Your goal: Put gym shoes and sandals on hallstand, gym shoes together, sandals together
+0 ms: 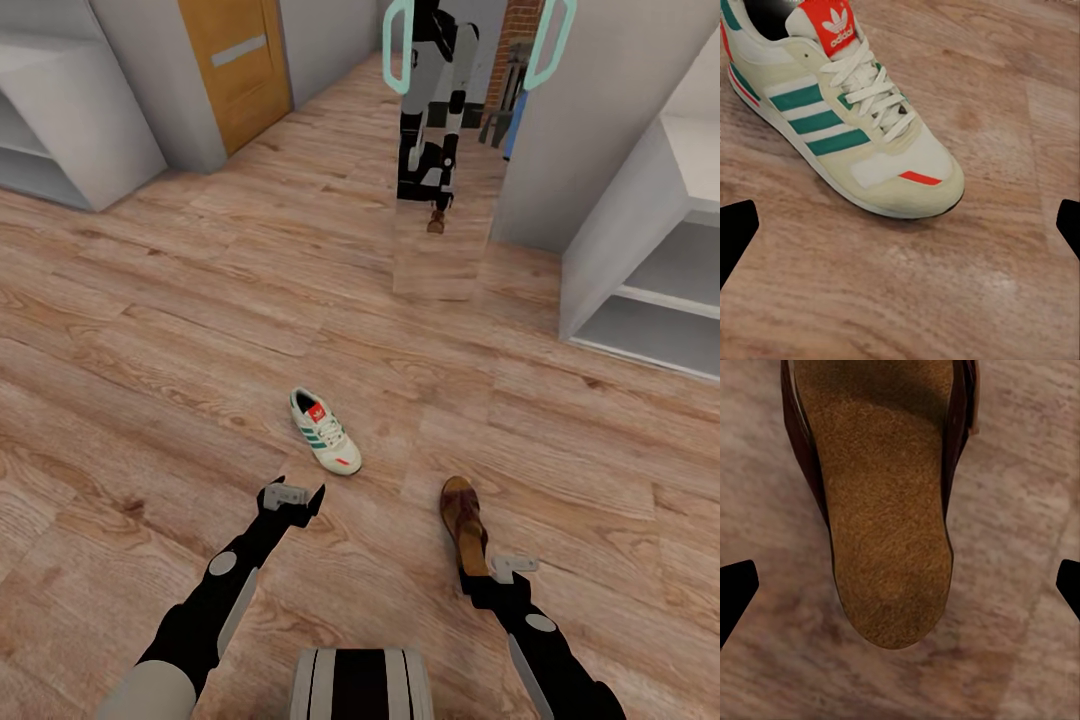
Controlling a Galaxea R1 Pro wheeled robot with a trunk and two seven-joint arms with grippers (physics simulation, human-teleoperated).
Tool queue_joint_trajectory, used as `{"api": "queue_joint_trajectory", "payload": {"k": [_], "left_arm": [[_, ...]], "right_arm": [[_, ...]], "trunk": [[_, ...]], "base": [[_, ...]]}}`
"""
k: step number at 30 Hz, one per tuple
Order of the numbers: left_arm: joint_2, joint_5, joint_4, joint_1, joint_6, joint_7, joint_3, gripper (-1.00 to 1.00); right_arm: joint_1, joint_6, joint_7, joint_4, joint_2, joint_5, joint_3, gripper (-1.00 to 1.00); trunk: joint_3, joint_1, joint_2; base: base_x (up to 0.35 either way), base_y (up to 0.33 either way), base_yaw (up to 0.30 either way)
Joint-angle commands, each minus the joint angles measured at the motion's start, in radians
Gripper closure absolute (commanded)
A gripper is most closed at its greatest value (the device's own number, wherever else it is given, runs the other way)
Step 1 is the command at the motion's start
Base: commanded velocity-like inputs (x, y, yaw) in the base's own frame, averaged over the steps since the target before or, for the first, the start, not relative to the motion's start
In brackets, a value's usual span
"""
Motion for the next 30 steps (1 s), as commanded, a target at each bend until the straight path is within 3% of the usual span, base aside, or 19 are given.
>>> {"api": "queue_joint_trajectory", "payload": {"k": [1,15,19,25,30], "left_arm": [[0.000,0.002,-0.005,0.000,-0.004,-0.003,0.001,-1.00],[0.000,0.004,-0.119,0.008,-0.008,0.004,0.001,-1.00],[0.000,0.004,-0.204,0.014,-0.004,0.006,0.003,-1.00],[0.000,0.005,-0.262,0.016,-0.002,0.006,0.003,-1.00],[-0.002,0.008,-0.317,0.054,-0.002,0.002,0.002,-1.00]], "right_arm": [[0.000,0.006,0.000,-0.002,0.000,0.001,0.000,-1.00],[0.000,0.006,0.000,-0.002,0.000,0.000,0.000,-1.00],[0.000,0.006,0.000,-0.002,0.000,0.000,0.000,-1.00],[0.000,0.006,0.000,-0.002,0.000,0.000,0.000,-1.00],[0.000,0.006,0.000,-0.002,0.000,0.000,0.000,-1.00]], "trunk": [[-0.001,0.000,0.000],[-0.003,0.000,0.000],[-0.003,0.000,0.000],[-0.003,0.000,0.000],[-0.015,0.001,-0.001]], "base": [[0.000,0.000,0.000],[0.000,0.000,0.000],[0.000,0.000,0.000],[0.000,0.000,0.000],[0.000,0.000,0.000]]}}
